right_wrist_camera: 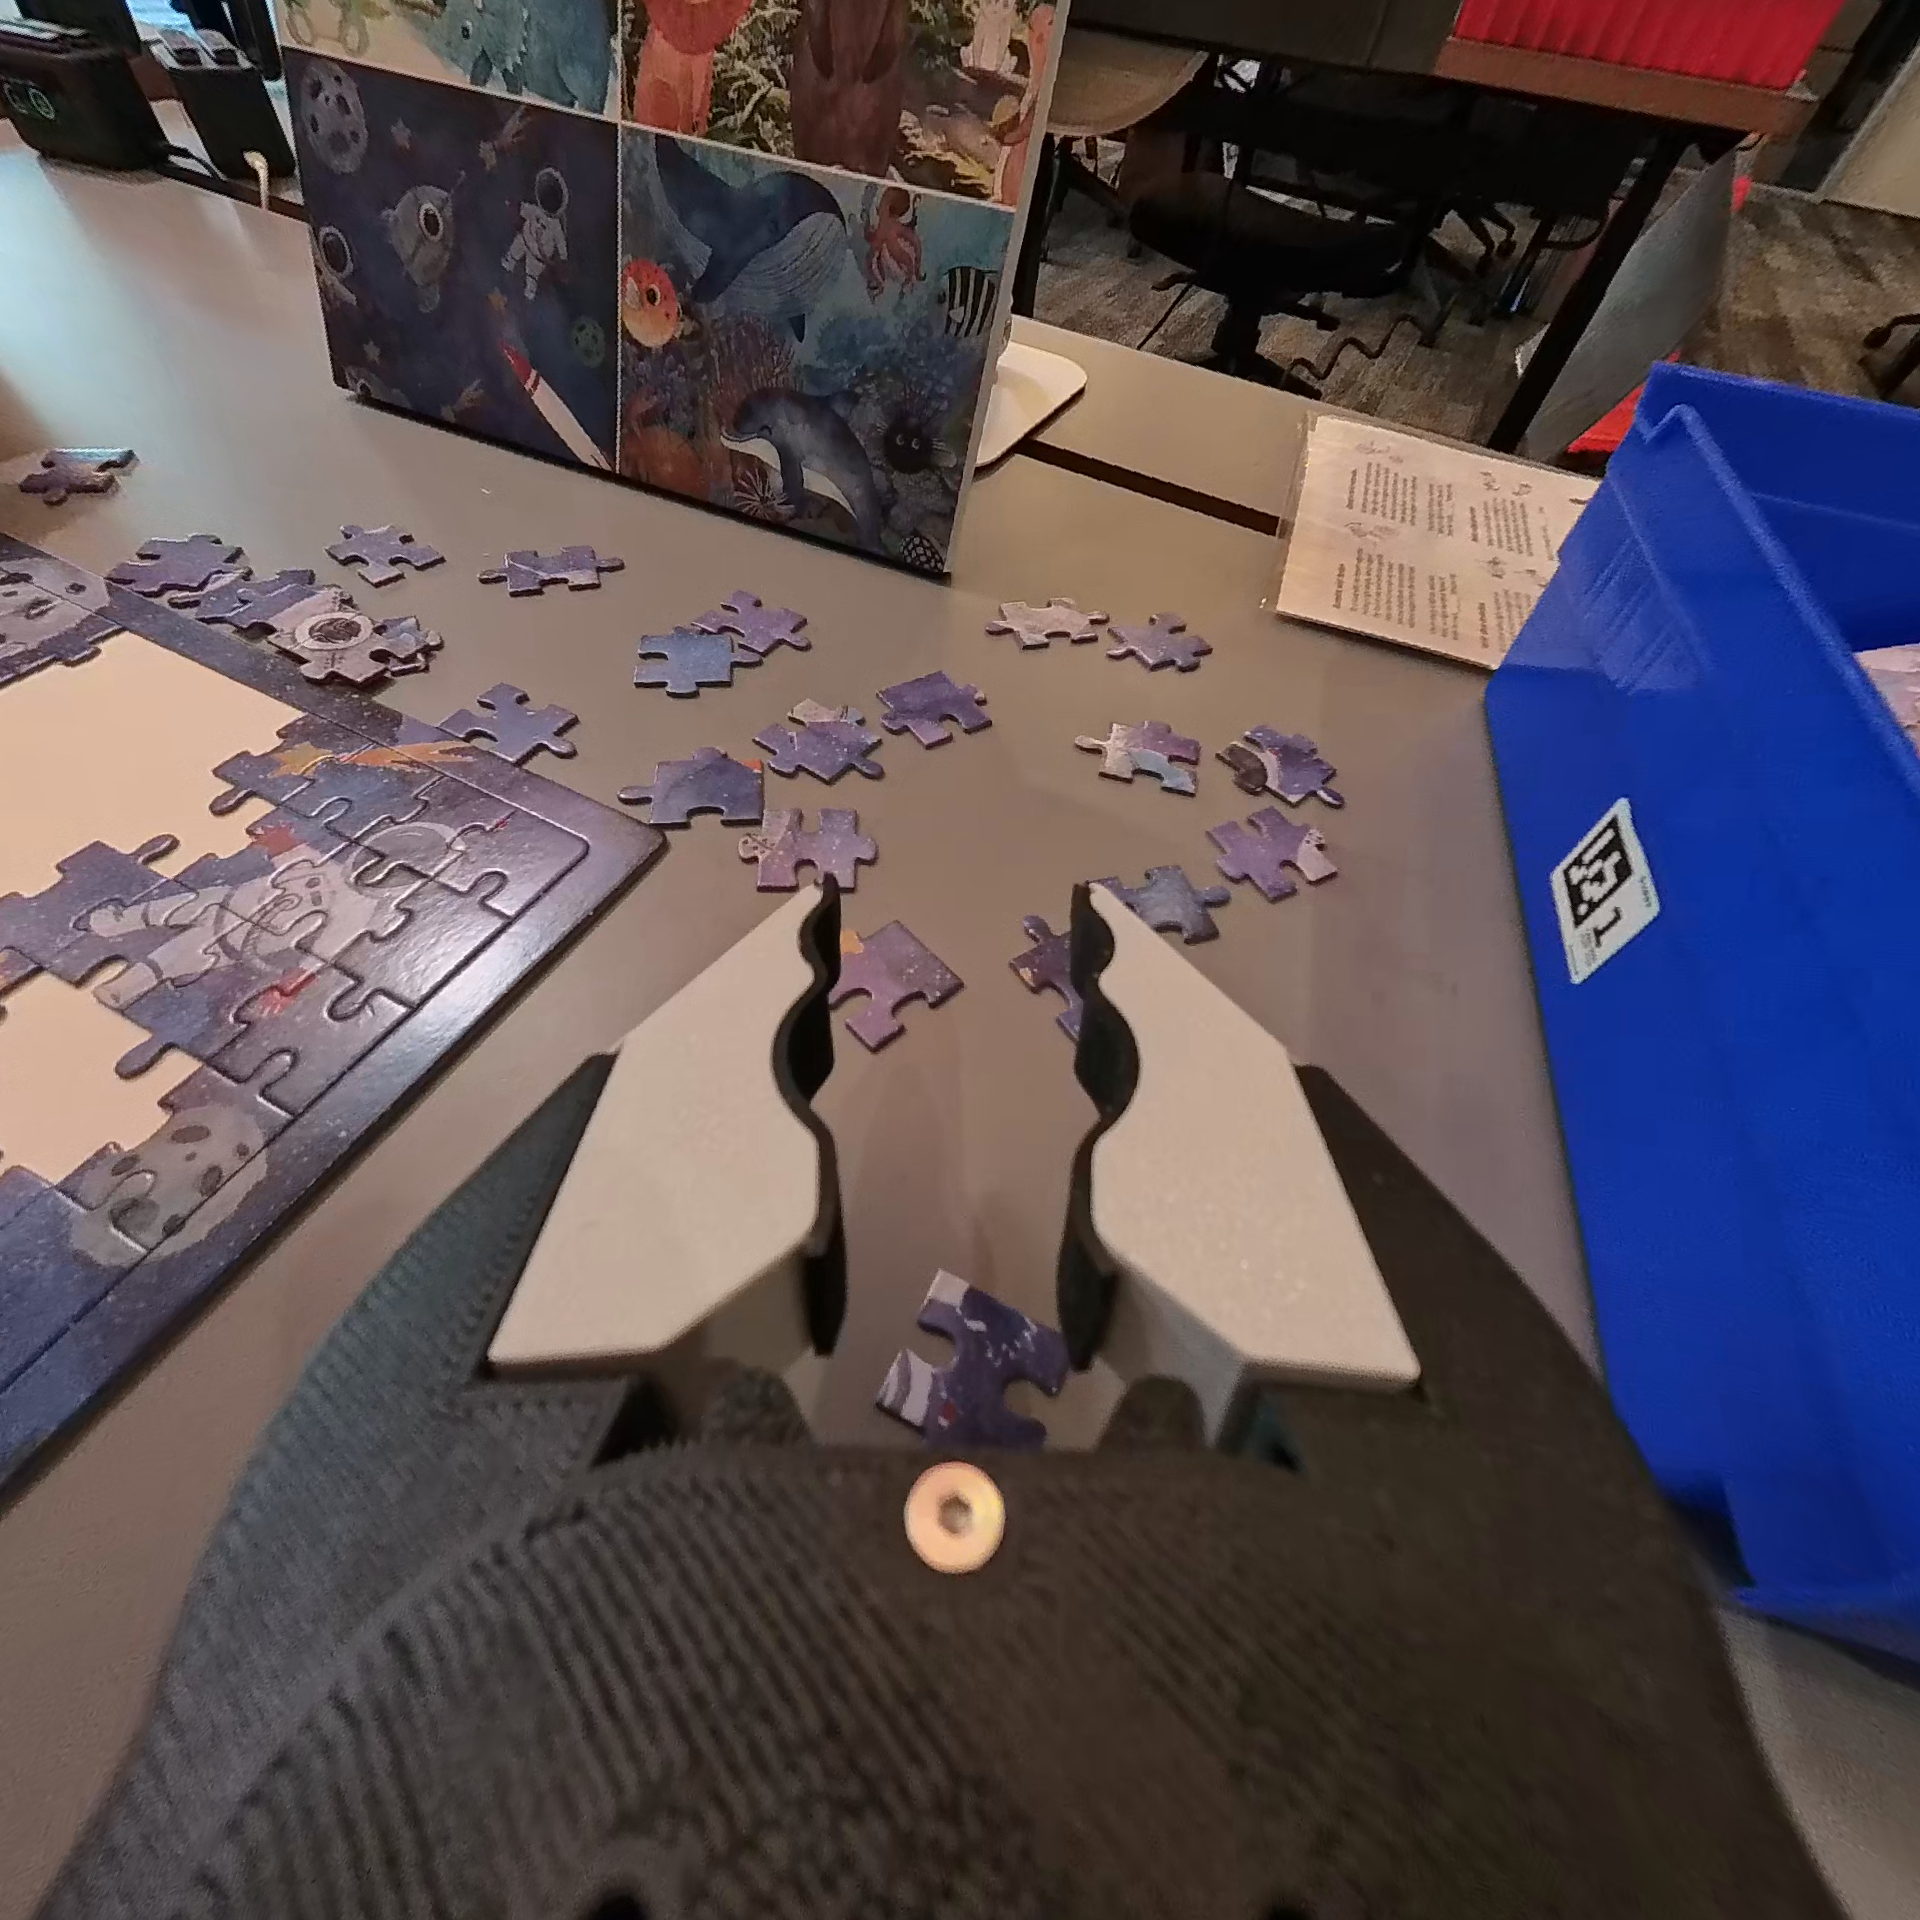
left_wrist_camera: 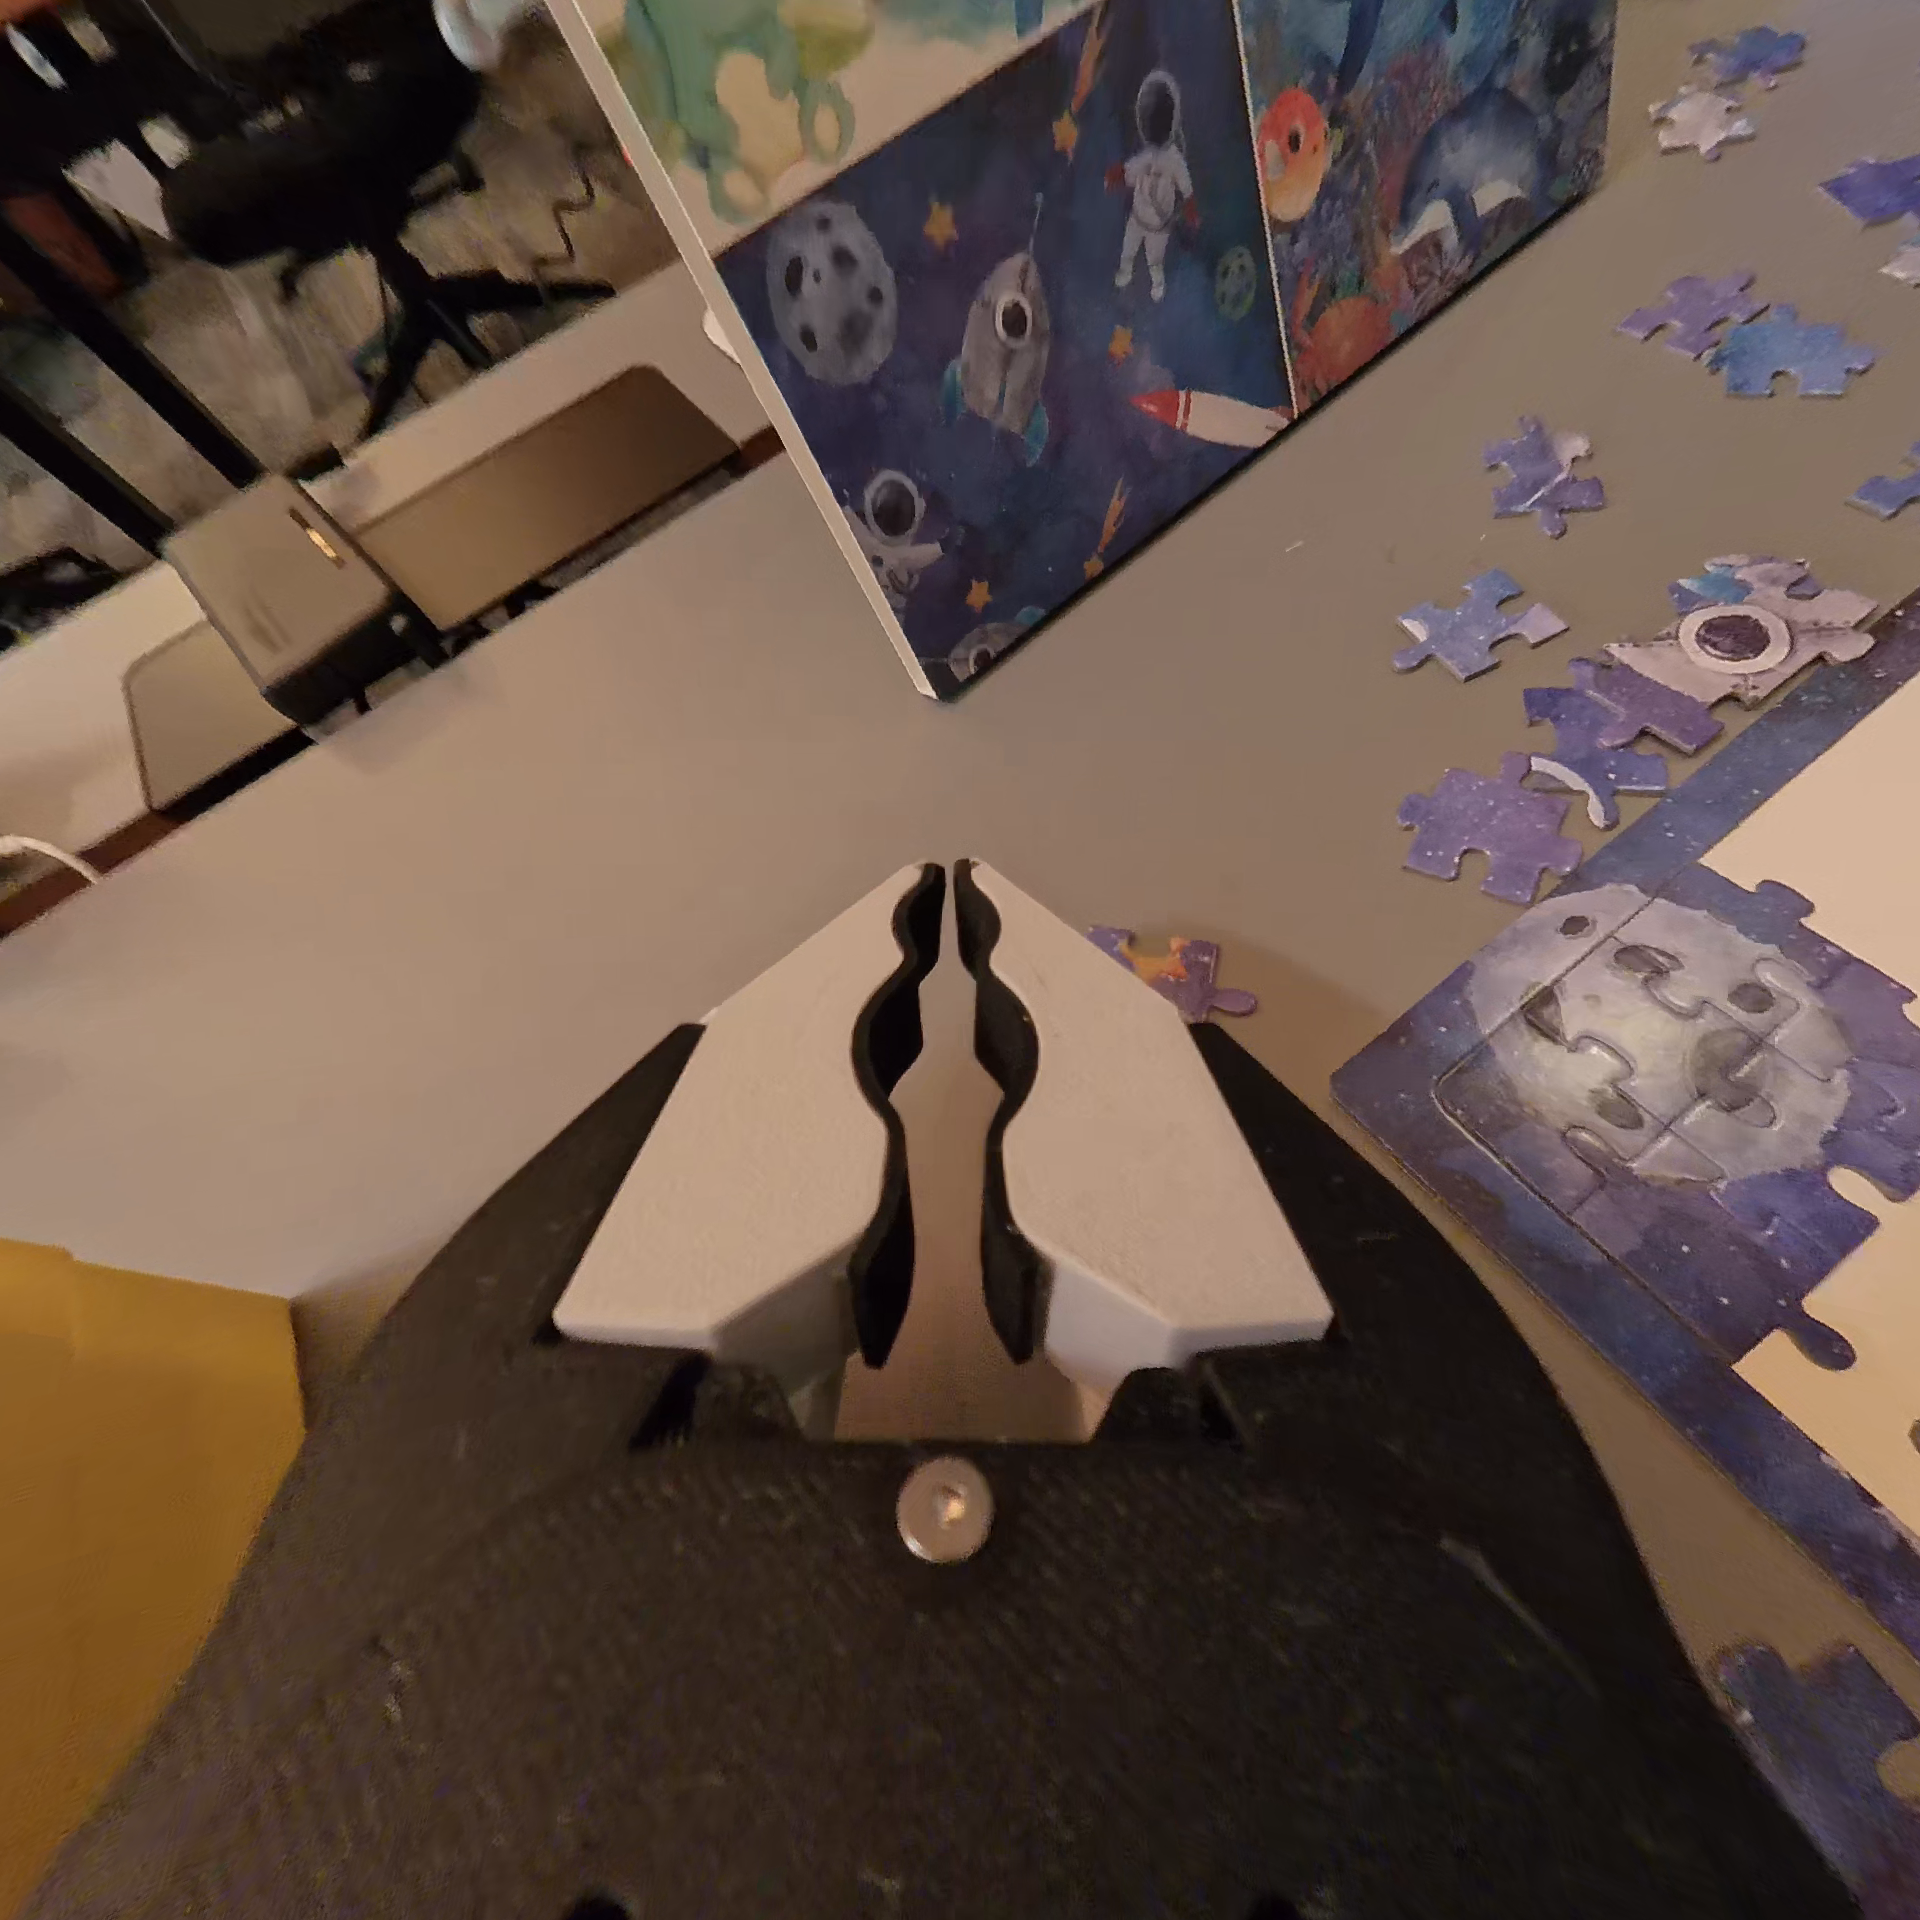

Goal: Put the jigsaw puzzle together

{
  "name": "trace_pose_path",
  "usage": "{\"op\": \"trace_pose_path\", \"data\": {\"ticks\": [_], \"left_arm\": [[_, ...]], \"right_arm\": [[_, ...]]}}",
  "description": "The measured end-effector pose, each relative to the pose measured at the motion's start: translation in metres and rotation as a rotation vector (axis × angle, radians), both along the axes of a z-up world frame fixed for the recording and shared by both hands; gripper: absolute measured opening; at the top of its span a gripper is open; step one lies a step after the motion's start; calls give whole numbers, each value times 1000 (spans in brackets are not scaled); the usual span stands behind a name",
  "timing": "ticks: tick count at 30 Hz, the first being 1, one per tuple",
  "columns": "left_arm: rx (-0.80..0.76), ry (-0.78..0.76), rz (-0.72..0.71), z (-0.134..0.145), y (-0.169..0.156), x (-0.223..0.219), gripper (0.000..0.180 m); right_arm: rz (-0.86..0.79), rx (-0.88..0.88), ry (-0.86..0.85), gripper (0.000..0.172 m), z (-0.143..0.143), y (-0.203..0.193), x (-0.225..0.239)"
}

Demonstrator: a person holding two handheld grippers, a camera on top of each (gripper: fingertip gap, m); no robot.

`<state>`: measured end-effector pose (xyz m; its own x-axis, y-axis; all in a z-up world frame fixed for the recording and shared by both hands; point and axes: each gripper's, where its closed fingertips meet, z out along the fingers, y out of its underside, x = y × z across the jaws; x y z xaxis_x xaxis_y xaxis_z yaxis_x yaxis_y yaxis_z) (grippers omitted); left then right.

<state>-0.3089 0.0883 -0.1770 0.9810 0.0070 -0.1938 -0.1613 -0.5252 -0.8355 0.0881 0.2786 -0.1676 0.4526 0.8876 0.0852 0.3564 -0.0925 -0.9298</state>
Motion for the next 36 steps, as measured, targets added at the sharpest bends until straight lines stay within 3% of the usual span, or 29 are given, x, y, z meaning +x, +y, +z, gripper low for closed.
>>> {"op": "trace_pose_path", "data": {"ticks": [9,18,24,30,36], "left_arm": [[-111,-98,-22,-26,0,6,13],[-111,-100,-61,-26,3,16,15],[-114,-196,-116,-26,4,33,19],[-121,-281,-195,-28,10,63,34],[-151,-322,-348,-26,33,132,44]], "right_arm": [[1,3,-6,43,-1,0,-1],[2,3,-8,43,-1,-1,-1],[2,5,-10,43,-1,-1,-1],[0,2,-14,43,-2,0,-1],[-5,-11,-12,44,-2,1,0]]}}
